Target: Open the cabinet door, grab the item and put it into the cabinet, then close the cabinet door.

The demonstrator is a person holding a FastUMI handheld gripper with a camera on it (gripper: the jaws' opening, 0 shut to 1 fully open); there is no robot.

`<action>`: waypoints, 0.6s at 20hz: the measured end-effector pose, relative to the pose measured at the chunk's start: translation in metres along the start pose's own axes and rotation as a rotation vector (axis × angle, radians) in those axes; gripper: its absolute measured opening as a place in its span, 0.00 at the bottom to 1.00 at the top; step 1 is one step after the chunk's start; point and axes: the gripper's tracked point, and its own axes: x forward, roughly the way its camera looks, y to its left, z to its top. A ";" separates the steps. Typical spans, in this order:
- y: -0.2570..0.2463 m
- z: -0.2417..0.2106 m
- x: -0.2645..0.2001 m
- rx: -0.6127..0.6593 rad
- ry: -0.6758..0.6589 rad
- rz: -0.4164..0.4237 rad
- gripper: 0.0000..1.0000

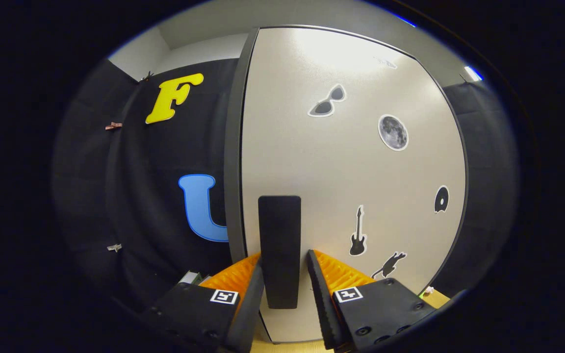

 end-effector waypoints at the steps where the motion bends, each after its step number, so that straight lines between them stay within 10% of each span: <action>1: -0.002 -0.001 0.001 -0.004 0.004 -0.021 0.45; 7: 0.001 -0.004 -0.004 0.003 0.055 0.038 0.18; 12: -0.002 -0.002 -0.034 0.011 0.069 0.131 0.18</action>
